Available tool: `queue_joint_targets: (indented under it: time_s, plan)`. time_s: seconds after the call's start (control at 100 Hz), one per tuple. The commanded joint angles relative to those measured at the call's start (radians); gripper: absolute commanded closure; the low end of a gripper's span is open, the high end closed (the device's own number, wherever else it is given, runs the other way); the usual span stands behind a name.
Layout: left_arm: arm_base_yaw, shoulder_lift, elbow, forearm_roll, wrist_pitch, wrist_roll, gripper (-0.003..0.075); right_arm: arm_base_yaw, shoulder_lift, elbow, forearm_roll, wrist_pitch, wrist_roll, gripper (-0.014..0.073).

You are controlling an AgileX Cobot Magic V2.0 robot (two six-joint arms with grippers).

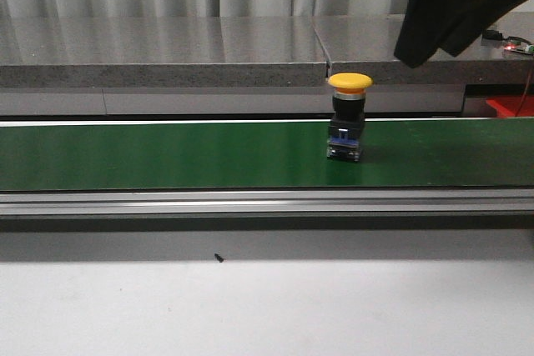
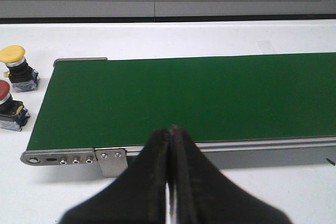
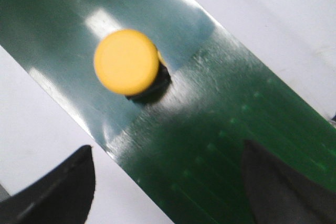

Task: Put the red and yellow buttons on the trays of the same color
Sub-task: 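Lower the right gripper onto the yellow button at the belt end and close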

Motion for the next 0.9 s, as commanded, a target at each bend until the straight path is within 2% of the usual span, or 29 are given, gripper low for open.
queue_joint_targets:
  time_s: [0.0,0.64,0.69,0.81,0.89]
  plan:
    - [-0.007,0.006,-0.025,-0.012,-0.079,-0.008,0.0741,0.017,-0.017,-0.022,0.006,-0.057,-0.010,0.0024]
    - [-0.007,0.006,-0.025,-0.012,-0.079,-0.008,0.0741,0.027,0.070,-0.023,0.022,-0.140,-0.010,0.0031]
    - [-0.007,0.006,-0.025,-0.012,-0.079,-0.008,0.0741,0.027,0.070,-0.023,0.022,-0.141,-0.010,0.0070]
    - [-0.007,0.006,-0.025,-0.012,-0.079,-0.008,0.0741,0.027,0.070,-0.023,0.021,-0.143,-0.010,0.0266]
    - [-0.007,0.006,-0.025,-0.012,-0.079,-0.008,0.0741,0.027,0.070,-0.026,0.021,-0.127,-0.010,0.0349]
